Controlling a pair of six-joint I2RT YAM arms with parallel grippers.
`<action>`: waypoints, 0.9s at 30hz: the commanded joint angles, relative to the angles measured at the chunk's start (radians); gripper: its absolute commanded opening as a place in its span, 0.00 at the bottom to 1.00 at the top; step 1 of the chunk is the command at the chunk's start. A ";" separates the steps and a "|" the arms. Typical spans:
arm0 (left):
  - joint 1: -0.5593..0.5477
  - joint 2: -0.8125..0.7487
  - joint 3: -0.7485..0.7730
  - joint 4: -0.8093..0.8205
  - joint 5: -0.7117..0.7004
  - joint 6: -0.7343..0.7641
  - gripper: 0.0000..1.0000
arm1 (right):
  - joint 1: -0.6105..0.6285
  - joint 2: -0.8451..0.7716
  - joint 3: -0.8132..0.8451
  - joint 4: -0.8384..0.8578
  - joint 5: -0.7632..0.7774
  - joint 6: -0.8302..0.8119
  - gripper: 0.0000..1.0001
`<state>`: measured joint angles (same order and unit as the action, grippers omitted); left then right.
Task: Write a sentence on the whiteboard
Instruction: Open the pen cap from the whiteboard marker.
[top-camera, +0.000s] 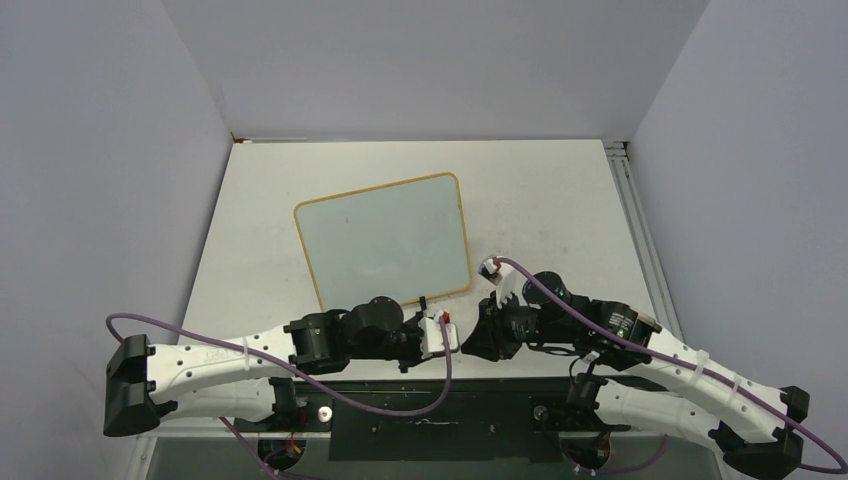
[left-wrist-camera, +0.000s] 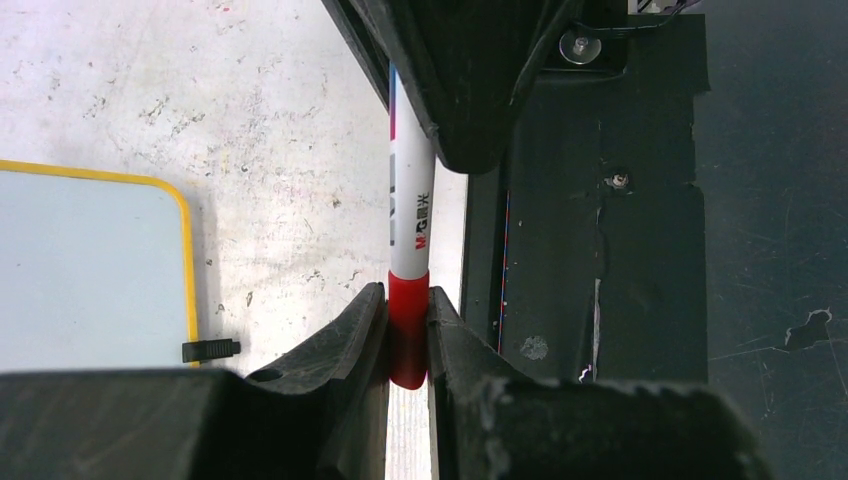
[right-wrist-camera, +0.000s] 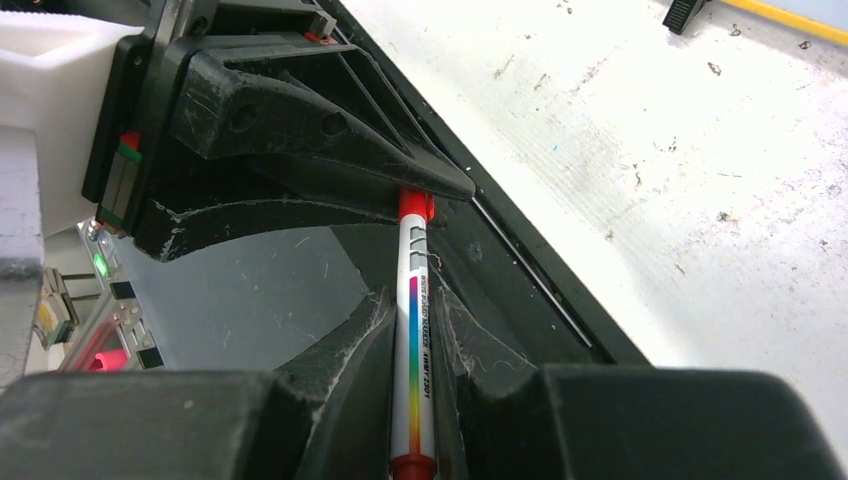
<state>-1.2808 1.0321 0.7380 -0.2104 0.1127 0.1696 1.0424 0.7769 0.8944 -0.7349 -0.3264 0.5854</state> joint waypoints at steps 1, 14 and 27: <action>0.029 -0.003 -0.011 -0.167 -0.088 -0.007 0.00 | 0.005 -0.030 0.079 -0.043 0.004 -0.018 0.05; 0.031 -0.020 -0.016 -0.163 -0.105 -0.002 0.00 | 0.004 -0.013 0.179 -0.136 0.007 -0.042 0.05; 0.029 -0.018 -0.022 -0.157 -0.135 0.007 0.00 | 0.005 0.009 0.253 -0.210 0.015 -0.073 0.05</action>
<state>-1.2808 1.0096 0.7471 -0.1387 0.1104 0.1799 1.0424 0.8185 1.0515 -0.8742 -0.3042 0.5346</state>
